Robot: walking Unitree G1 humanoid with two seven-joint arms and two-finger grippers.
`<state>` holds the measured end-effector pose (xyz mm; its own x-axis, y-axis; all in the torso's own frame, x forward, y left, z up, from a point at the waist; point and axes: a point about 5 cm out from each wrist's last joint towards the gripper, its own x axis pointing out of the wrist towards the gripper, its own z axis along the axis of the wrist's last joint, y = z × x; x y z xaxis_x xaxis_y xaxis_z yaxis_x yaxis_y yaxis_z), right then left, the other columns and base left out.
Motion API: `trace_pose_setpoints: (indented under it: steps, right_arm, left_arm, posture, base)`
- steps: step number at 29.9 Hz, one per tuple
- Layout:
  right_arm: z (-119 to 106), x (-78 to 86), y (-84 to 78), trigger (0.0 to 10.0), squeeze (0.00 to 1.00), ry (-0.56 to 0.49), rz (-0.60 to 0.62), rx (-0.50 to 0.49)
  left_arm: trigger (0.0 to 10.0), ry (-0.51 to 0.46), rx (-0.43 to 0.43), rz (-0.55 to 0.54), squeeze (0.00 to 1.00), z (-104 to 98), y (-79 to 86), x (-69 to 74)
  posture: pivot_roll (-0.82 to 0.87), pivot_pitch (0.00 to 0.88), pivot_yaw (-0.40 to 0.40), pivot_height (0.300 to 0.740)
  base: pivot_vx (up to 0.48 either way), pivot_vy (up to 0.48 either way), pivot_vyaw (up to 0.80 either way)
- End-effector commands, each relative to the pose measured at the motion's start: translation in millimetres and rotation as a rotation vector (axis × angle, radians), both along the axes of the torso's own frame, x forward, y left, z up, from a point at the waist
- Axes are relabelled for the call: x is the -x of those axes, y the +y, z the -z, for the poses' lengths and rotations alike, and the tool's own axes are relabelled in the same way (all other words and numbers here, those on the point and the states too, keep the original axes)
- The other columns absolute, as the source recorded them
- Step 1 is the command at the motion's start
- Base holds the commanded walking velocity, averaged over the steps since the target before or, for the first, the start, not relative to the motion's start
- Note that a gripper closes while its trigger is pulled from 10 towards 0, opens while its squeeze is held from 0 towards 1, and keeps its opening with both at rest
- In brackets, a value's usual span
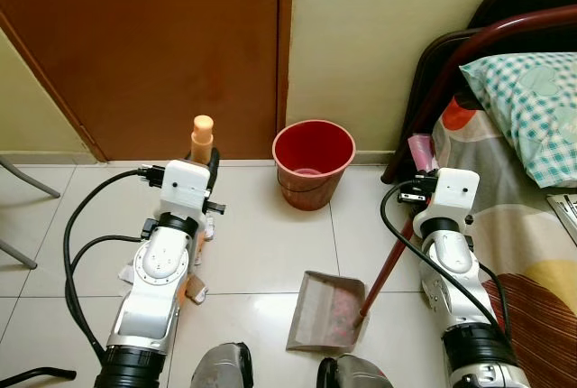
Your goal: Sweep floor
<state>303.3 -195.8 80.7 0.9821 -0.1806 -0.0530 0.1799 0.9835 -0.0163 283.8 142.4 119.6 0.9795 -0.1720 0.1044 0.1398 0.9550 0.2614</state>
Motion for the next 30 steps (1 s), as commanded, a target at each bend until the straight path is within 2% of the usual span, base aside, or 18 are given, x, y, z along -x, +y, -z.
trace_pose_setpoints:
  steps: [1,5,10,11,22,24,30]
  right_arm:
    - [-8.0,-5.3,5.6,10.0,0.00,-0.043,-0.032,-0.007]
    - [-14.2,-8.3,16.6,10.0,0.00,-0.078,-0.083,0.027]
    - [-12.2,-10.9,19.8,10.0,0.00,-0.065,-0.081,0.010]
    - [-12.2,-10.9,19.8,10.0,0.00,-0.065,-0.081,0.010]
    - [-0.3,-19.5,26.7,10.0,0.00,0.039,-0.082,0.043]
    - [1.3,-21.8,28.0,10.0,0.00,0.062,-0.075,0.078]
    - [4.4,-26.1,28.9,10.0,0.00,0.105,-0.019,0.164]
  left_arm:
    - [10.0,-0.069,0.006,0.031,0.00,-13.0,-7.8,-4.6]
    - [10.0,-0.068,0.034,0.056,0.00,-12.7,-16.6,-7.6]
    - [10.0,-0.074,0.138,0.098,0.00,-21.3,-30.2,-11.6]
    - [10.0,-0.074,0.138,0.098,0.00,-21.3,-30.2,-11.6]
    - [10.0,-0.058,0.294,0.149,0.00,-33.6,-42.8,-16.3]
    - [10.0,-0.046,0.337,0.158,0.00,-36.2,-45.7,-16.5]
    - [10.0,-0.040,0.392,0.203,0.00,-48.9,-53.2,-15.6]
  posture:
    - [0.03,0.101,-0.021,0.740]
    - [0.03,0.101,-0.021,0.740]
    - [0.02,0.103,-0.020,0.740]
    - [0.02,0.103,-0.020,0.740]
    - [0.01,0.112,-0.021,0.740]
    - [0.01,0.112,-0.020,0.740]
    - [0.01,0.115,-0.024,0.740]
  base:
    - [0.000,0.000,0.00]
    - [0.000,0.000,0.00]
    - [0.000,0.000,0.00]
    - [0.000,0.000,0.00]
    - [0.000,0.000,0.00]
    - [0.000,0.000,0.00]
    - [0.000,0.000,0.00]
